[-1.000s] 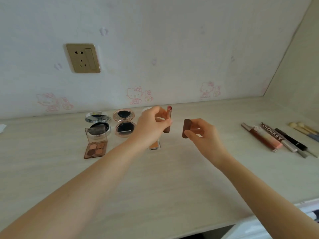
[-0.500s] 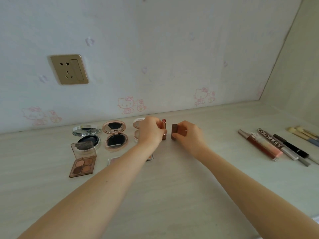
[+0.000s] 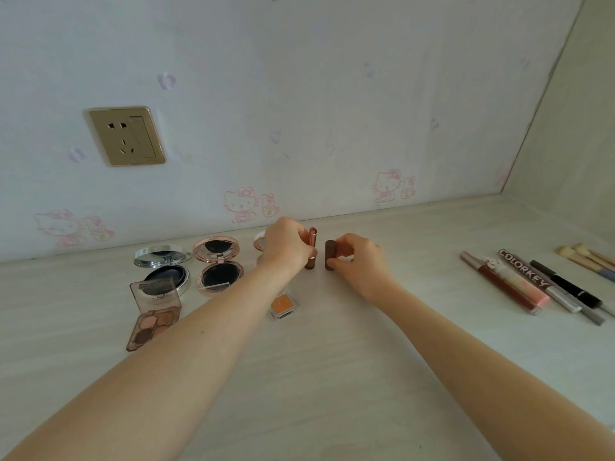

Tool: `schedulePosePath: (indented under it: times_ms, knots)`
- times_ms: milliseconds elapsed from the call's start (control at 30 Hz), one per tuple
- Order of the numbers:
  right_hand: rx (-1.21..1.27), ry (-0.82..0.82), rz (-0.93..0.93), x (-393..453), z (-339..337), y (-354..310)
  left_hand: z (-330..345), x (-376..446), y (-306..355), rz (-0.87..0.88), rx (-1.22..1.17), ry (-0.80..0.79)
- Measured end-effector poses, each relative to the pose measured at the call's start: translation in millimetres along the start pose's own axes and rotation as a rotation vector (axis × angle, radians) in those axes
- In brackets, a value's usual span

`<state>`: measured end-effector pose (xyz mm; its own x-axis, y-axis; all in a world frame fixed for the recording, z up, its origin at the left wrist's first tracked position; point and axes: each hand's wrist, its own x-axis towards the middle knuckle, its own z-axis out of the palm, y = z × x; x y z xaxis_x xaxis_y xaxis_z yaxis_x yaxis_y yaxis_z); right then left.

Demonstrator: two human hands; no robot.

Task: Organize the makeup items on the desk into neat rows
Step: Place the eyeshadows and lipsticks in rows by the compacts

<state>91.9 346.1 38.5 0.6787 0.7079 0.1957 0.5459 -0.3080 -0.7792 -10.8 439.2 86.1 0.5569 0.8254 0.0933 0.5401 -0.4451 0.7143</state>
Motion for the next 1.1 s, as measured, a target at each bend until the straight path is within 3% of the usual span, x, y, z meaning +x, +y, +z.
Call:
schedulePosePath:
  times_ms: [367,1100]
  knots:
    - [-0.026,0.001,0.033,20,10,1,1,12,12,-0.030,0.126,-0.019]
    - [-0.087,-0.017,0.032,11,0,3,0,11,13,0.023,0.151,0.036]
